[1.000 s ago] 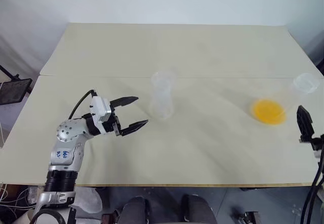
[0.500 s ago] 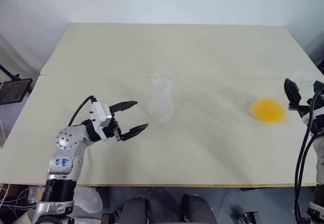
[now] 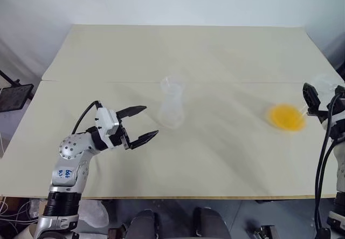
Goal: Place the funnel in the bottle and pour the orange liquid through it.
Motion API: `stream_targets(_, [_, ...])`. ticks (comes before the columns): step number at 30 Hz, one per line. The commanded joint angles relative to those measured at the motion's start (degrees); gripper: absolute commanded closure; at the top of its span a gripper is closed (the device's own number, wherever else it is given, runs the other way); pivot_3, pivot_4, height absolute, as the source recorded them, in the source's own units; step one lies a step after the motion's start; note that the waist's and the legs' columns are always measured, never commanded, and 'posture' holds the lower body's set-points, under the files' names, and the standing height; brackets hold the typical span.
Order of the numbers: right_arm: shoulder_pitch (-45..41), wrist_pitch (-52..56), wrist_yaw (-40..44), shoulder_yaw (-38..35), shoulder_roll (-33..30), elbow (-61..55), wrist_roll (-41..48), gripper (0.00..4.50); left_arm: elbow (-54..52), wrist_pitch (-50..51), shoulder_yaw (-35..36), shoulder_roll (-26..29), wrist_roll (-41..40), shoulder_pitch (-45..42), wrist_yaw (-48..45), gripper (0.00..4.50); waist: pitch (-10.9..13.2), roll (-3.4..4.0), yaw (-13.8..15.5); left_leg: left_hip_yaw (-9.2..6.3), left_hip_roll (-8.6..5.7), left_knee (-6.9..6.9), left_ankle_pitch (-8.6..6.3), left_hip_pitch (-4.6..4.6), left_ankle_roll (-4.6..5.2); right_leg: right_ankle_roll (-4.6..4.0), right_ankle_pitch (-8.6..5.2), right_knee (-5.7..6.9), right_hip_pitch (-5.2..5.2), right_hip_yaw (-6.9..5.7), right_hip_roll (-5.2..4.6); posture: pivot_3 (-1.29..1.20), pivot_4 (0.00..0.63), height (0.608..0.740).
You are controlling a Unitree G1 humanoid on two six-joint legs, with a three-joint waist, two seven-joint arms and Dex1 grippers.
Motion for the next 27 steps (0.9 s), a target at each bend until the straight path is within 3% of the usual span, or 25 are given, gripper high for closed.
stream_targets(1, [2.3,1.3,-1.0,-1.9,0.6,-4.0,0.8,0.0,-2.1,-1.0,0.5,0.1,-0.6,0.5,0.3,0.05,0.0,0.0,0.0,0.0,0.0,0.0,0.0,0.0,0.0,0.0,0.0,0.0,0.0,0.0,0.0,0.0,0.15,0.74])
stream_targets(12, [6.1,2.4,-4.7,-4.6,2.5,-10.0,1.4,0.0,-1.5,-1.5,0.6,0.1,-0.5,0.3,0.3,0.05,0.0,0.0,0.1,-0.01,0.01,-0.01,0.0,-0.02,0.0,0.0,0.0,-0.03,0.0,0.0,-0.01,0.0,0.15,0.74])
stream_targets(27, [2.9,-2.6,-3.9,-5.8,4.6,-10.1,4.6,0.0,-1.4,-1.7,0.1,-0.3,-0.2,-0.3,1.1,0.05,0.0,0.01,0.1,-0.01,0.02,-0.01,0.0,-0.02,0.0,0.0,0.0,-0.07,0.0,0.01,0.0,0.0,0.15,0.74])
